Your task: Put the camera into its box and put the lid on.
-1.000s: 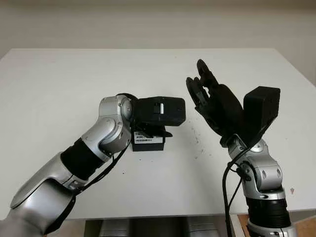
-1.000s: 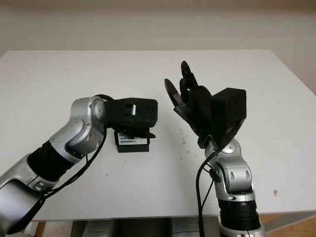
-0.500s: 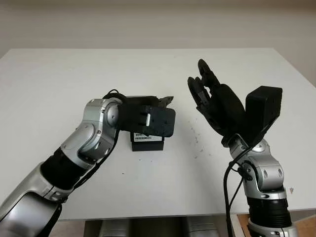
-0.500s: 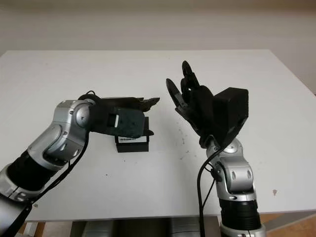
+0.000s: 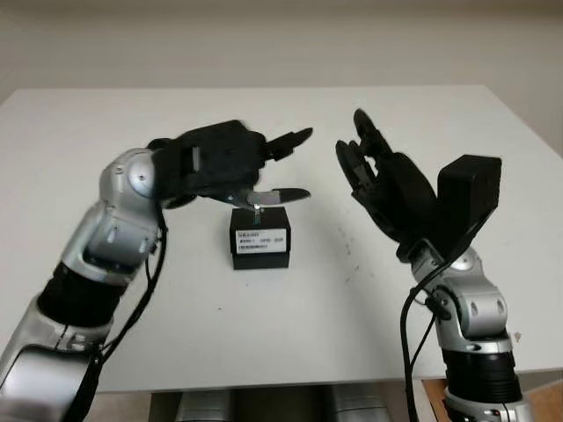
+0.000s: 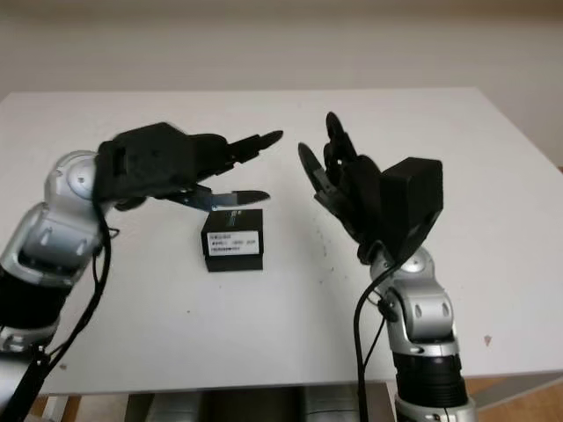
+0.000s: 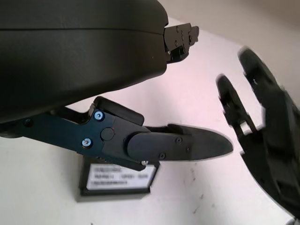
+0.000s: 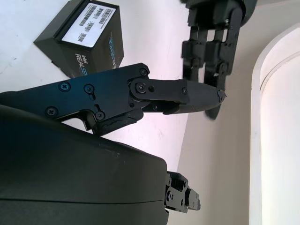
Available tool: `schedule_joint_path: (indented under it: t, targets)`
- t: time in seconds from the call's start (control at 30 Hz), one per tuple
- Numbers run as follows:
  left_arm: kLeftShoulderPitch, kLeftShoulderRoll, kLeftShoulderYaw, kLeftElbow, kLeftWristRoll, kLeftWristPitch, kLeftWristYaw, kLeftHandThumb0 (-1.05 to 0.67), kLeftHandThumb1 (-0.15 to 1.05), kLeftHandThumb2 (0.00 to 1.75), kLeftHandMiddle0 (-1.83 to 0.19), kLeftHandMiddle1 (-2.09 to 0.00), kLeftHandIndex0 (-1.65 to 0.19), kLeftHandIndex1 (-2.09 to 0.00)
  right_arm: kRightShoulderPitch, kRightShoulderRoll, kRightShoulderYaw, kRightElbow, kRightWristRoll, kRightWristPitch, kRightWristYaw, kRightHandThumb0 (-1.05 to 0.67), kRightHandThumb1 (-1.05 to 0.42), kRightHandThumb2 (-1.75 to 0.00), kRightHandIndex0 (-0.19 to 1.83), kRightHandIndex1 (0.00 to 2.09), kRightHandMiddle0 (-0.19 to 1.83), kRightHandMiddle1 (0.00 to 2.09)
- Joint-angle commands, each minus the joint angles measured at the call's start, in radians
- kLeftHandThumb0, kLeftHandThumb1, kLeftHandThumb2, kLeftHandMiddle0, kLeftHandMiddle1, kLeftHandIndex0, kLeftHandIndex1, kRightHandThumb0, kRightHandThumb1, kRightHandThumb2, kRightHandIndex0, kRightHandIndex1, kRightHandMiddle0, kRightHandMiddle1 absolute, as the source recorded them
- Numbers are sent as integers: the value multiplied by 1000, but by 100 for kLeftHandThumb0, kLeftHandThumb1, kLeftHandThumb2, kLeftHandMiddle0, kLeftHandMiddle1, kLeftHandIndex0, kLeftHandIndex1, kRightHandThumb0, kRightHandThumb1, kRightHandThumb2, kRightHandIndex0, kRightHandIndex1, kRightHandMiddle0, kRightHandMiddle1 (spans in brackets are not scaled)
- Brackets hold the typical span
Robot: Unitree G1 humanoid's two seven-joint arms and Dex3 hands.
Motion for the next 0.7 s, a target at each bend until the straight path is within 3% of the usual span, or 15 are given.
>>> schedule_joint_path:
  t: [0.0, 0.13, 0.3, 0.43, 0.6, 0.67]
  targets:
    - [-31, 38, 37, 108, -28, -95, 6, -93, 102, 11, 19, 0, 19, 0, -5, -11, -5, -1, -6, -22, 0, -68, -105, -41, -19, 0, -18, 5]
    - [-65, 99, 29, 248, -21, -256, 5, -102, 100, 7, 19, 0, 19, 0, -8, -16, -17, 6, -1, -28, 2, -68, -105, -41, -19, 0, -17, 6]
    - [-116, 122, 4, 401, -3, -356, -6, -104, 97, 5, 19, 0, 19, 0, -27, -18, -50, 33, 31, -65, 30, -64, -105, -48, -19, 0, -18, 5]
    - [-158, 120, -25, 504, 25, -396, -11, -100, 93, 4, 19, 0, 19, 0, -74, -40, -81, 120, 58, -196, 95, -68, -105, -55, -19, 0, -18, 5]
    - [-184, 90, -47, 578, 22, -399, -28, -92, 89, 4, 19, 0, 19, 0, -128, -60, -117, 144, 65, -233, 87, -68, -105, -58, -18, 2, -16, 6]
    - [-191, 69, -48, 603, 12, -394, -36, -97, 91, 5, 19, 0, 19, 0, -143, -62, -128, 142, 66, -230, 71, -70, -105, -54, -17, 2, -15, 7]
